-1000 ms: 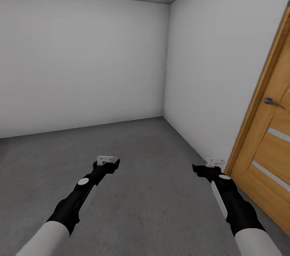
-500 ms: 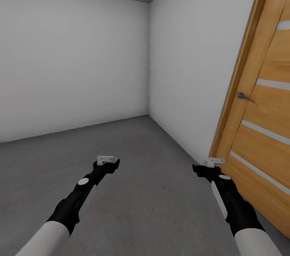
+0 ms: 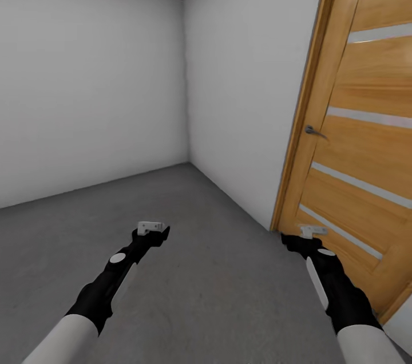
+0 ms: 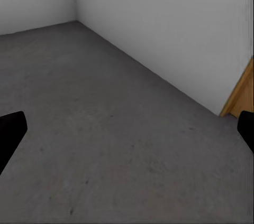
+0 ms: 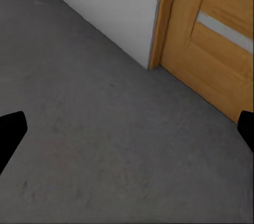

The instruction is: Move the two storage containers from the living room to the garage. In the garage, place one container on the floor and stack the other container on top of it (either order is fine).

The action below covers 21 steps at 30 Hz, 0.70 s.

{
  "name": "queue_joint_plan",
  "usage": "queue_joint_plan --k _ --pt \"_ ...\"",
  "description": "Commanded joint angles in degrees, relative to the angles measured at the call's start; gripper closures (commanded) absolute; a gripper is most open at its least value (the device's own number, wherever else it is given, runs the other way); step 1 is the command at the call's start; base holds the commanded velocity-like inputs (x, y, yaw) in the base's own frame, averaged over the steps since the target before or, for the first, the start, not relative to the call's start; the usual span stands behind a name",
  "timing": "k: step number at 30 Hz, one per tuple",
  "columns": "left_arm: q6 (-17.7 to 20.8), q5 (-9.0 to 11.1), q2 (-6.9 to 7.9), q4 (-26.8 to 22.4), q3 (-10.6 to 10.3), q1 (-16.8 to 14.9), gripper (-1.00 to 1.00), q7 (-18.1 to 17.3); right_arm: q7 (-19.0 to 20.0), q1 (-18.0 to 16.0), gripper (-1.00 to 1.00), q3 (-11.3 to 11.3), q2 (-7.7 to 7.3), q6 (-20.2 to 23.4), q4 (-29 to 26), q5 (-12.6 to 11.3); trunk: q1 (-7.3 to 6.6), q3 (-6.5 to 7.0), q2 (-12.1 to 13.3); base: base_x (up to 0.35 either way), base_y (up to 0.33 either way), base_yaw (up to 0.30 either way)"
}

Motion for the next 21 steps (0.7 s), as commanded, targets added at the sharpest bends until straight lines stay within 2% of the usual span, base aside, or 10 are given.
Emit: queue_joint_plan --k 1,5,12,18,21 --pt "0.35 0.64 0.08 -0.11 -0.12 -0.03 -1.00 -0.06 -0.27 -0.04 -1.00 -0.36 0.01 0.29 -0.07 0.04 0.00 -0.11 -0.05 0.000 0.000 -0.268" --pt "0.35 0.75 0.12 -0.17 -0.09 -0.03 -1.00 -0.09 -0.71 -0.04 -1.00 -1.30 -0.01 0.20 -0.08 0.18 0.00 -0.26 -0.05 0.000 0.000 -0.266" --pt "0.07 0.67 0.13 -0.53 -0.11 -0.02 -1.00 -0.05 -0.86 -0.04 -1.00 -1.69 -0.11 0.29 -0.08 0.21 0.00 -0.52 -0.05 0.000 0.000 -0.217" --pt "-0.25 0.56 0.14 -0.64 -0.15 0.01 -1.00 -0.05 -0.83 -0.04 -1.00 -1.65 -0.06 0.31 -0.08 0.09 0.00 -0.60 -0.05 0.013 0.000 -0.094" --pt "-0.09 0.53 0.14 -0.57 -0.20 -0.03 -1.00 -0.08 -0.81 -0.04 -1.00 -1.56 0.07 0.18 -0.08 0.21 0.00 -0.61 -0.05 0.174 0.000 -0.028"
